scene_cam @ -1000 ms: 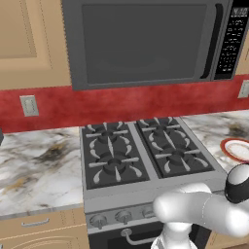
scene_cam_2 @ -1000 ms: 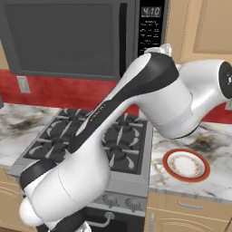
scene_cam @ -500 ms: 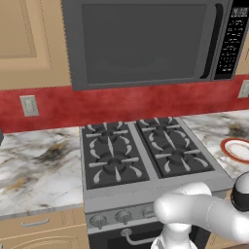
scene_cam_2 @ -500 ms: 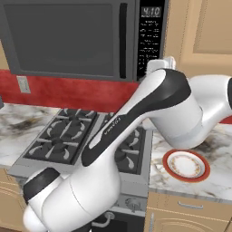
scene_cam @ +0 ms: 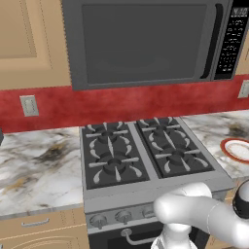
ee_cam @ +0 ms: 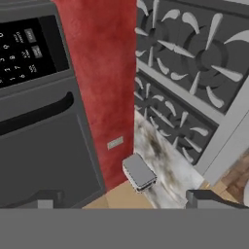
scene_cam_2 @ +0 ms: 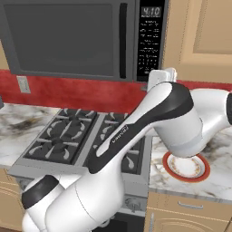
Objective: Pick the kebab skewer from the counter and place it in the microwave. Then turn on the microwave.
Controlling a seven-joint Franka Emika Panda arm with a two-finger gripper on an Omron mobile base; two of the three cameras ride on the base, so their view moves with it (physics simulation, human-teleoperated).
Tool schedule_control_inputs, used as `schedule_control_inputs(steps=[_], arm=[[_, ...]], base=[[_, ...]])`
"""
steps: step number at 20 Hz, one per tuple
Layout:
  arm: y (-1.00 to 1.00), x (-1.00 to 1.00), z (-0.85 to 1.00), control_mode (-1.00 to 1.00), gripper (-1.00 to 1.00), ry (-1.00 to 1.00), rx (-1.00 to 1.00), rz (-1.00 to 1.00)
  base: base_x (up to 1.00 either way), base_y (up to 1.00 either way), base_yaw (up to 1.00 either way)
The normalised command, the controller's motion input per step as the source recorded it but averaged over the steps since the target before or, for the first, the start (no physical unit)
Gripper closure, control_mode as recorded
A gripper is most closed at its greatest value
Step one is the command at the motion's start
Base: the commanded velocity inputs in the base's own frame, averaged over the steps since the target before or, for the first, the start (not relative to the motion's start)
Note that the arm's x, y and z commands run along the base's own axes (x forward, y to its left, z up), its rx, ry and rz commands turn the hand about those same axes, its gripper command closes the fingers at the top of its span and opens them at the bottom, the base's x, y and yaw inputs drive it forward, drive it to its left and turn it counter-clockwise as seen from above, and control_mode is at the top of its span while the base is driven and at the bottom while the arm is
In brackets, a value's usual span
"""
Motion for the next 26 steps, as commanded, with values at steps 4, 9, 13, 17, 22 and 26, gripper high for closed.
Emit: schedule_control_inputs(steps=[4,9,13,17,22,26], arm=[[0.03,0.26,-0.21,-1.00,-1.00,0.00,0.02,0.00],[0.00,0.33,-0.15,-1.00,-1.00,0.00,0.03,0.01],[0.00,0.37,-0.10,-1.00,-1.00,0.00,0.04,0.04],[0.00,0.39,-0.06,-1.00,-1.00,0.00,0.04,0.05],[0.00,0.39,-0.02,-1.00,-1.00,0.00,0.05,0.05],[0.00,0.34,0.00,-1.00,-1.00,0.00,0.02,0.03]], base=[[0.00,0.00,0.00],[0.00,0.00,0.00],[0.00,0.00,0.00],[0.00,0.00,0.00],[0.00,0.00,0.00],[0.00,0.00,0.00]])
